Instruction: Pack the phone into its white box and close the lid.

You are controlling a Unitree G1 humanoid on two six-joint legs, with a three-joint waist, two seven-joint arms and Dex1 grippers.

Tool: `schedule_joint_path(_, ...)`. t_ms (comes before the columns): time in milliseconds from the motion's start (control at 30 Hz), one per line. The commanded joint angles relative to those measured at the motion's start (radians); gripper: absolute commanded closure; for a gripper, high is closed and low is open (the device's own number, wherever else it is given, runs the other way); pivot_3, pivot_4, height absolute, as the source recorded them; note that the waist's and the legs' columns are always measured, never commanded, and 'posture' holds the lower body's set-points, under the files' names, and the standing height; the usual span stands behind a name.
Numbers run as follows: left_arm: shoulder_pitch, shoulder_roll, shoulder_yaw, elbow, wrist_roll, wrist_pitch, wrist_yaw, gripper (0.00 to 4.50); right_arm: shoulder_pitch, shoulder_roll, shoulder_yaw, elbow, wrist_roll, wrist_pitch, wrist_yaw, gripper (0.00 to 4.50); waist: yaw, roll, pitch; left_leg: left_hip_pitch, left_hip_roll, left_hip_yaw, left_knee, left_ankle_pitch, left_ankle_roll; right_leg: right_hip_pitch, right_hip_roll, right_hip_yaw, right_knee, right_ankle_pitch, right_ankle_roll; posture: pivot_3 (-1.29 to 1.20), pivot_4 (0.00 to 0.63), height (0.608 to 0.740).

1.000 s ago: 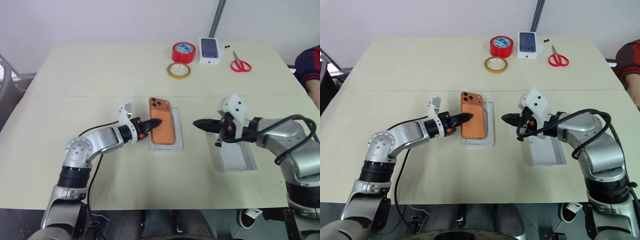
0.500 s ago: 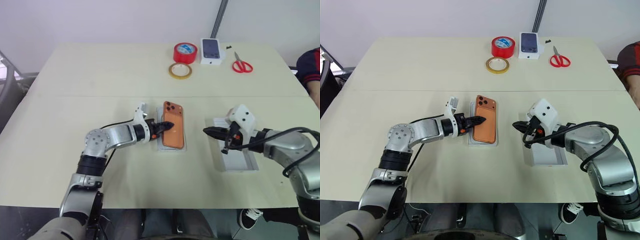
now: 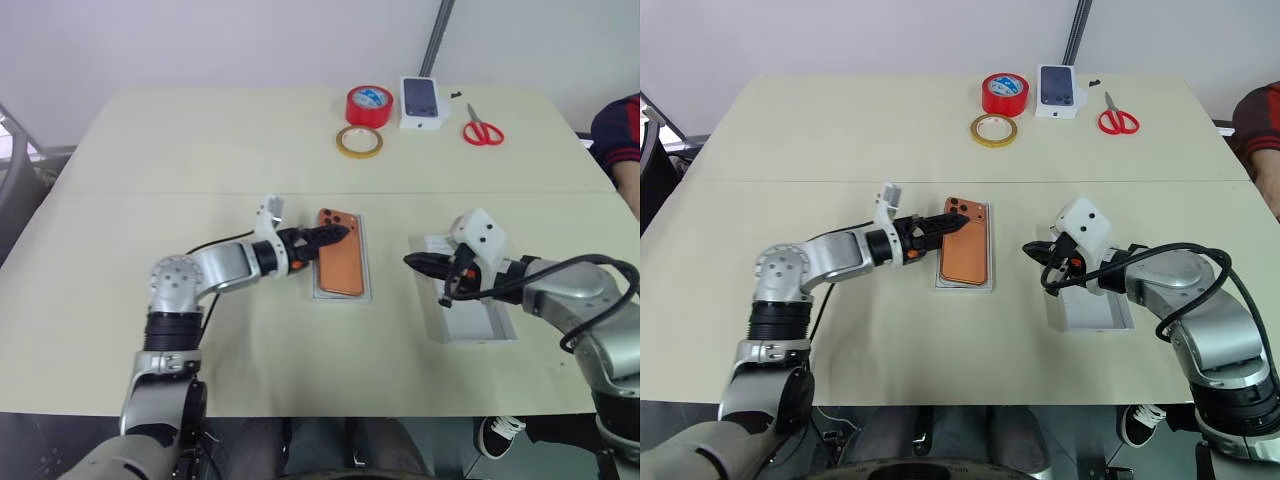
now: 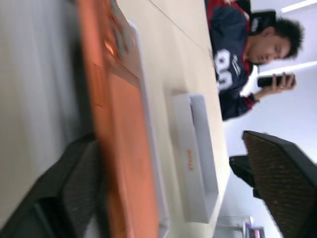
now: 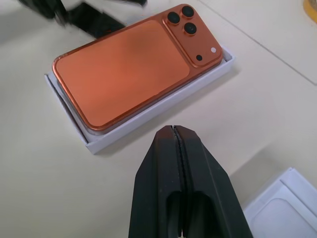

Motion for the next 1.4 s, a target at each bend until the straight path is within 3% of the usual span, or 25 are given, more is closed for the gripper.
schedule_joint_path(33, 0.011, 0.091, 0.050, -0.092, -0.049, 0.048, -0.006, 0.02, -0.037, -0.024, 0.023, 0.004, -0.028, -0.034, -0.019, 4.50, 0.000, 0.000, 0.000, 0.000, 0.000, 0.000, 0.000, 0.000, 0.000, 0.000, 0.000, 0.000, 0.000, 0.000, 0.000, 0.00, 0.150, 0.740)
schedule_joint_path(100, 0.026, 0.155, 0.069, -0.114, -0.034, 0.056, -0.028, 0.02, -0.056, -0.032, 0.062, 0.028, -0.070, -0.055, -0.035, 4.50, 0.002, 0.000, 0.000, 0.000, 0.000, 0.000, 0.000, 0.000, 0.000, 0.000, 0.000, 0.000, 0.000, 0.000, 0.000, 0.00, 0.150, 0.740)
schedule_joint_path(200, 0.043, 0.258, 0.020, -0.172, 0.115, 0.047, -0.108, 0.02, -0.091, -0.037, 0.121, 0.068, -0.116, -0.065, -0.051, 4.50, 0.002, 0.000, 0.000, 0.000, 0.000, 0.000, 0.000, 0.000, 0.000, 0.000, 0.000, 0.000, 0.000, 0.000, 0.000, 0.00, 0.150, 0.740)
schedule_joint_path(333, 0.047, 0.322, -0.086, -0.223, 0.358, -0.057, -0.238, 1.87, -0.160, -0.026, 0.202, 0.131, -0.181, -0.055, -0.078, 4.50, 0.006, 0.000, 0.000, 0.000, -0.001, 0.000, 0.000, 0.000, 0.000, 0.000, -0.001, 0.000, 0.000, 0.000, 0.000, 0.00, 0.150, 0.740)
schedule_joint_path(500, -0.013, 0.315, -0.271, -0.237, 0.609, -0.145, -0.382, 4.49, -0.252, 0.011, 0.326, 0.200, -0.270, -0.052, -0.108, 4.50, 0.005, 0.000, 0.000, 0.000, -0.001, 0.000, 0.000, 0.000, 0.000, 0.000, -0.001, 0.000, 0.000, 0.000, 0.000, 0.00, 0.150, 0.740)
schedule_joint_path(767, -0.122, 0.187, -0.522, -0.118, 0.934, -0.275, -0.550, 4.49, -0.357, 0.106, 0.474, 0.308, -0.408, -0.048, -0.154, 4.50, 0.002, 0.000, 0.000, -0.001, -0.001, 0.001, 0.000, 0.000, 0.000, -0.002, -0.001, 0.000, 0.000, 0.000, 0.000, 0.00, 0.150, 0.740)
schedule_joint_path(1000, -0.134, 0.125, -0.616, -0.148, 1.010, -0.260, -0.741, 4.49, -0.327, 0.111, 0.501, 0.218, -0.419, -0.014, -0.113, 4.50, 0.005, 0.000, 0.000, -0.002, -0.001, 0.000, 0.000, 0.000, 0.000, -0.002, -0.001, 0.000, 0.001, 0.000, 0.000, 0.00, 0.150, 0.740)
schedule_joint_path(1200, -0.153, 0.056, -0.649, -0.180, 1.031, -0.211, -0.842, 4.49, -0.208, 0.003, 0.445, 0.056, -0.399, 0.056, -0.063, 4.50, 0.024, 0.001, 0.000, -0.002, -0.001, 0.000, 0.001, -0.001, 0.002, -0.001, -0.001, 0.000, 0.000, 0.000, 0.000, 0.00, 0.150, 0.740)
schedule_joint_path(1400, -0.178, -0.046, -0.721, -0.185, 1.064, -0.172, -0.902, 4.49, -0.009, -0.143, 0.303, -0.125, -0.357, 0.124, -0.015, 4.50, 0.044, 0.001, 0.000, -0.002, -0.002, -0.001, 0.004, -0.002, 0.004, 0.001, -0.001, 0.000, 0.000, 0.000, 0.000, 0.00, 0.150, 0.740)
